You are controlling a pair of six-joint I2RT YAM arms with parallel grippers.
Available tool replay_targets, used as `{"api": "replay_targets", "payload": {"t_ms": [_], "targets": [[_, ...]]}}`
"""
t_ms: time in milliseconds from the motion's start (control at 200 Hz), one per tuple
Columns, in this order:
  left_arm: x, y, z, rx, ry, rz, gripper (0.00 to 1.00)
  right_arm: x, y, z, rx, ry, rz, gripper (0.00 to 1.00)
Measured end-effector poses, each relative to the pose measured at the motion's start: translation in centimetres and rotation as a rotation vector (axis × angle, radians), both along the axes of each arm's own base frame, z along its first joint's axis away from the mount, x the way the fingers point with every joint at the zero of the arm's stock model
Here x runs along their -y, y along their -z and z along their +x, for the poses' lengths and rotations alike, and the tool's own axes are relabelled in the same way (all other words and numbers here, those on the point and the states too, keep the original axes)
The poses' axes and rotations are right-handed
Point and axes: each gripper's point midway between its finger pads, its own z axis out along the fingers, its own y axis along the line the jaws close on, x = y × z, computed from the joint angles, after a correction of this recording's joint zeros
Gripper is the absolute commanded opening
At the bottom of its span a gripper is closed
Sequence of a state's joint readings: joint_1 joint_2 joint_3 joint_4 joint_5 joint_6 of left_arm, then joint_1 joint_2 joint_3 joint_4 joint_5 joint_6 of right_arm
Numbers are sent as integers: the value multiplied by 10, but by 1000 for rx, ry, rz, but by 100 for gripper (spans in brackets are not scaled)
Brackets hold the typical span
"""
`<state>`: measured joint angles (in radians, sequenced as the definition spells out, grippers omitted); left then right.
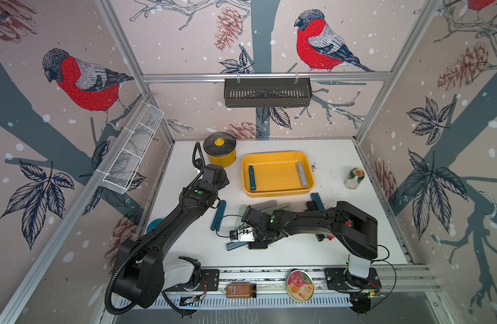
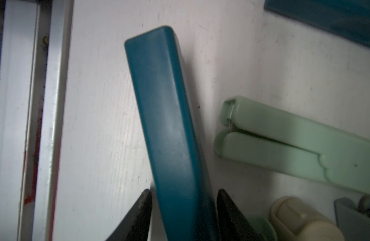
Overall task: Put the pruning pliers into the storage box
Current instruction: Pick up the pruning pliers from the center of the board.
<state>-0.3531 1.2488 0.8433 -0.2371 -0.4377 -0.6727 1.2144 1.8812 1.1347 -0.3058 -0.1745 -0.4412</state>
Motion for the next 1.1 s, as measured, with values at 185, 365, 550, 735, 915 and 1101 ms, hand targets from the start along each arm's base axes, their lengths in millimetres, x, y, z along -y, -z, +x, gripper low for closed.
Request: {"api": "replay_targets", "payload": {"t_ms": [185, 365, 550, 735, 915, 1101], "targets": [[-1, 0, -1, 0, -2, 0, 99, -4, -2, 4, 17, 5, 6, 35], [-2, 1, -1, -1, -3, 0, 99, -4, -4, 5, 27, 10, 7, 27], [-3, 0, -1, 9, -6, -2, 99, -5, -10, 6, 33, 10, 22, 21], [-10, 6, -4, 1, -20, -5, 99, -6, -15, 6, 37, 10, 35, 18], [-10, 7, -4, 3, -16, -13, 99, -7, -18, 6, 34, 20, 43, 16], [-10, 6, -3, 8, -7, -2, 99, -8, -29, 9, 38, 37, 79, 15]]}}
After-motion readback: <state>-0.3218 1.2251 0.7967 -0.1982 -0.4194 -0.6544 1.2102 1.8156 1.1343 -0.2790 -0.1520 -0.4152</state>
